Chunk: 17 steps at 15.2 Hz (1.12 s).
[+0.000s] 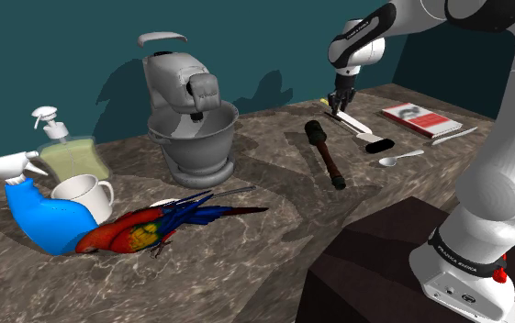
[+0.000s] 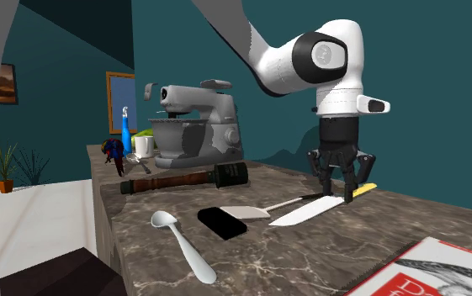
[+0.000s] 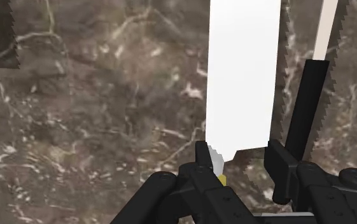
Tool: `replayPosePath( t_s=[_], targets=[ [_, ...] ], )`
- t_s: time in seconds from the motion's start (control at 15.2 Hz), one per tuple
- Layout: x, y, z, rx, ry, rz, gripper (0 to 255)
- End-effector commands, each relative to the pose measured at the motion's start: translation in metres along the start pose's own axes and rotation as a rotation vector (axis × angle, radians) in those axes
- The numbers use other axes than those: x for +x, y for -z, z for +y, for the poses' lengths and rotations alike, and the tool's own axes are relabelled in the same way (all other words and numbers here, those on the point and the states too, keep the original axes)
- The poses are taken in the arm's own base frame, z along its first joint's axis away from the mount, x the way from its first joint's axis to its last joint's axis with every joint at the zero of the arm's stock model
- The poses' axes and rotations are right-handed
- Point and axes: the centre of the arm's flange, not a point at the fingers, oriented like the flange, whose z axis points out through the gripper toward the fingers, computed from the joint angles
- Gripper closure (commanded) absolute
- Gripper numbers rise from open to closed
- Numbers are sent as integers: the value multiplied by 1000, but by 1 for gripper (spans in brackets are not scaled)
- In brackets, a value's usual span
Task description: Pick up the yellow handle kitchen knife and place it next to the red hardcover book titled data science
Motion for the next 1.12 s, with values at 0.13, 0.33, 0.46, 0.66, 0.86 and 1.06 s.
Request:
replayPosePath(
  t_s=[0.13, 0.33, 0.46, 0.66, 0.86, 1.06],
  targets=[
    [0, 0, 0, 0, 0, 0, 0],
    [0, 0, 0, 0, 0, 0, 0],
    [0, 0, 0, 0, 0, 0, 0],
    [0, 39, 0, 0, 0, 0, 0],
    [0, 50, 0, 0, 0, 0, 0],
    [0, 50, 0, 0, 0, 0, 0]
  ],
)
